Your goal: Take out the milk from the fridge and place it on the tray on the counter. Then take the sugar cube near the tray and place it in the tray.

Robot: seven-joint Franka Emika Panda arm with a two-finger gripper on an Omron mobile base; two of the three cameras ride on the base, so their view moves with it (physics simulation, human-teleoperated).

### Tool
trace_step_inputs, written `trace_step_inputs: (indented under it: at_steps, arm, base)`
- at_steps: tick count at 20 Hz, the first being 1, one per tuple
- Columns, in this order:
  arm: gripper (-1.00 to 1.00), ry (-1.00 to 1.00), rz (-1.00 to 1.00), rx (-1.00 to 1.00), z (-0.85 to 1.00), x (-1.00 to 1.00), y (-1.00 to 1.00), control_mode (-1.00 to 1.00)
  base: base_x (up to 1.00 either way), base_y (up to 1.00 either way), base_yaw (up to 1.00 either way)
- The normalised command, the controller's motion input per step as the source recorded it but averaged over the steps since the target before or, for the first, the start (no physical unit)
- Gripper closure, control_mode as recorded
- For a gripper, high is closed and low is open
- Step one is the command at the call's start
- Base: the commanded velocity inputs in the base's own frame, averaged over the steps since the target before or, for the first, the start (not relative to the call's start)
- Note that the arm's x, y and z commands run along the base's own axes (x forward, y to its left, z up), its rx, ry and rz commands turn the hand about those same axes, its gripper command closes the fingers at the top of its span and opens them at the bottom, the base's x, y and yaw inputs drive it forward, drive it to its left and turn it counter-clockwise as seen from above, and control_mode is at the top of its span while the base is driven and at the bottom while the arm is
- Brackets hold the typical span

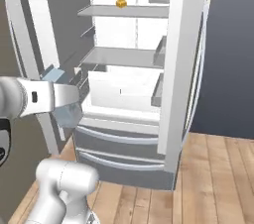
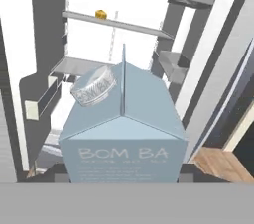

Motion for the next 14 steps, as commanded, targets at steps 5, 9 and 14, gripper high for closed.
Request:
trace_step_inputs:
  at_steps: [5, 9, 14]
  arm:
    - [1.00, 0.00, 0.00, 0.00, 0.00, 0.00, 0.00, 1.00]
    - [1.00, 0.00, 0.00, 0.00, 0.00, 0.00, 0.00, 1.00]
    - [1.00, 0.00, 0.00, 0.00, 0.00, 0.00, 0.00, 1.00]
  base:
    - [-0.50, 0.00, -0.80]
    - [0.00, 0.00, -1.00]
    - [0.00, 0.00, -1.00]
